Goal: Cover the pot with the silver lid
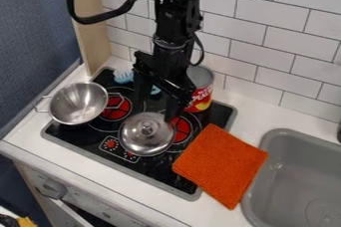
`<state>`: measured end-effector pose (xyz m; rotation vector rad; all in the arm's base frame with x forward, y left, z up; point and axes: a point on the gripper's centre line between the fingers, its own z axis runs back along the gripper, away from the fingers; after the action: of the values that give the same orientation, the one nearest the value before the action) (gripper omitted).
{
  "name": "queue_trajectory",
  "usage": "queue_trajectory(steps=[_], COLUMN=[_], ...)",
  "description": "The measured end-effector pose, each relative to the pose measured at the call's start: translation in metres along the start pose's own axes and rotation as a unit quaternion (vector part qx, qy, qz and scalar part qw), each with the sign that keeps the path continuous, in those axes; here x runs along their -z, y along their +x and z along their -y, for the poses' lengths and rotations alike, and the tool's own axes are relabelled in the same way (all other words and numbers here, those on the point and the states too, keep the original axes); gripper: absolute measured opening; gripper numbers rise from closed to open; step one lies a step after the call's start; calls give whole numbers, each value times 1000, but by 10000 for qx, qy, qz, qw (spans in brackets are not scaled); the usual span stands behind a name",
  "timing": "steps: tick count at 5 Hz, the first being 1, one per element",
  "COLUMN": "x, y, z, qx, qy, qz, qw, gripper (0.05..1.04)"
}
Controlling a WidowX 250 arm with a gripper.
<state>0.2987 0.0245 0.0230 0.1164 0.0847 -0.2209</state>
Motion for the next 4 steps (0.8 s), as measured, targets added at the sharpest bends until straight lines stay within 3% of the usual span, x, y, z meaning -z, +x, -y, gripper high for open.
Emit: queue_trajectory(steps=[1, 2, 3, 4], x=[8, 24, 28, 39], y=[-1, -6, -2, -1], z=[3, 1, -8, -13], qx=[10, 50, -103, -188], qy=[-69, -356, -305, -244], qz=[-81, 239, 554, 705], qw=[9999, 9991, 9979, 9970], gripper=[1000, 1000, 1000, 1000])
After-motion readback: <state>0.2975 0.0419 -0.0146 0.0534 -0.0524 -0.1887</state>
